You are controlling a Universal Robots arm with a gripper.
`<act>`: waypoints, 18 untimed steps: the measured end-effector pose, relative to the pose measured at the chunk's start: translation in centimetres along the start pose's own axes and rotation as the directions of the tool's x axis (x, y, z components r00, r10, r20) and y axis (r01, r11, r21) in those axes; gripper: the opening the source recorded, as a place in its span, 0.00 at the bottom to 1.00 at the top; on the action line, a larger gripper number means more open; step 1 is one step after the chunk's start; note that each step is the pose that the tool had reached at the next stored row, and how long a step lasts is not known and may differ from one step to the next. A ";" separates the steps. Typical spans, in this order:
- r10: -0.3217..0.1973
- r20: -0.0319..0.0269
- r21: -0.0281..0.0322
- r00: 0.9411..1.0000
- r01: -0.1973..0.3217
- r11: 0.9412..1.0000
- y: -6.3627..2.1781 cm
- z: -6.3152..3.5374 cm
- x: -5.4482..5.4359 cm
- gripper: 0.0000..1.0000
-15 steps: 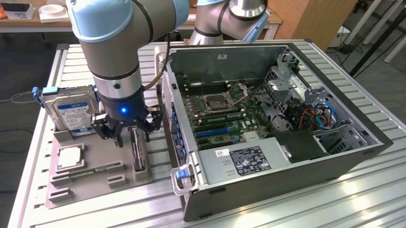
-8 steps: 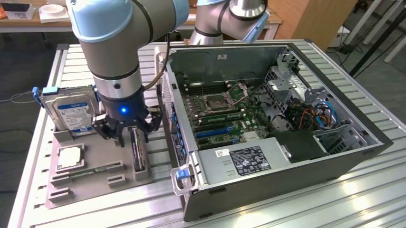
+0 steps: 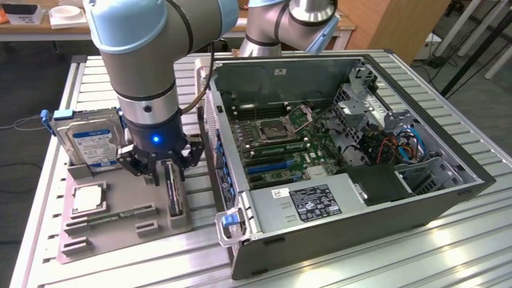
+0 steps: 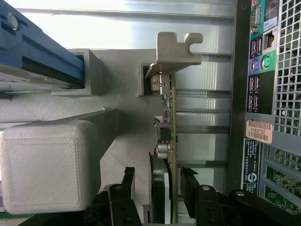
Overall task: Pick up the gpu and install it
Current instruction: 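Pick up the gpu and move the gpu toward the slot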
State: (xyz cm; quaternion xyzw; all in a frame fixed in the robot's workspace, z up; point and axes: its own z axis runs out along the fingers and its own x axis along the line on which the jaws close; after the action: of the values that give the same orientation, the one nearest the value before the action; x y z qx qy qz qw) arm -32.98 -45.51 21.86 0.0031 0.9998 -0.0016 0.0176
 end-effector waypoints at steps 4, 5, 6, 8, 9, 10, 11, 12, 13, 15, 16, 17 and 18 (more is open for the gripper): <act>0.000 0.000 0.000 1.000 0.000 1.000 0.00 0.00 0.0 0.51; 0.000 0.000 0.000 1.000 0.000 1.000 0.00 0.00 0.0 0.51; 0.000 0.000 0.000 1.000 0.000 1.000 0.00 0.00 0.0 0.50; 0.000 0.000 0.000 1.000 0.000 1.000 0.00 0.00 0.0 0.43; 0.000 0.000 0.000 1.000 0.000 1.000 0.00 0.00 0.0 0.43; 0.000 0.000 0.000 1.000 0.000 1.000 0.00 0.00 0.0 0.43; 0.000 0.000 0.000 1.000 0.000 1.000 0.00 0.00 0.0 0.43; 0.000 0.000 0.000 1.000 0.000 1.000 0.00 0.00 0.0 0.43; 0.000 0.000 0.000 1.000 0.000 1.000 0.00 0.00 0.0 0.43; 0.000 0.000 0.000 1.000 0.000 1.000 0.00 0.00 0.0 0.35; 0.000 0.000 0.000 1.000 0.000 1.000 0.00 0.00 0.0 0.29; 0.000 0.000 0.000 1.000 0.000 1.000 0.00 0.00 0.0 0.29; 0.000 0.000 0.000 1.000 0.000 1.000 0.00 0.00 0.0 0.29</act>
State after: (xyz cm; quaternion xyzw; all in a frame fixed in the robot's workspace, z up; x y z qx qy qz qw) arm -32.98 -45.51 21.86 0.0031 0.9998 -0.0015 0.0176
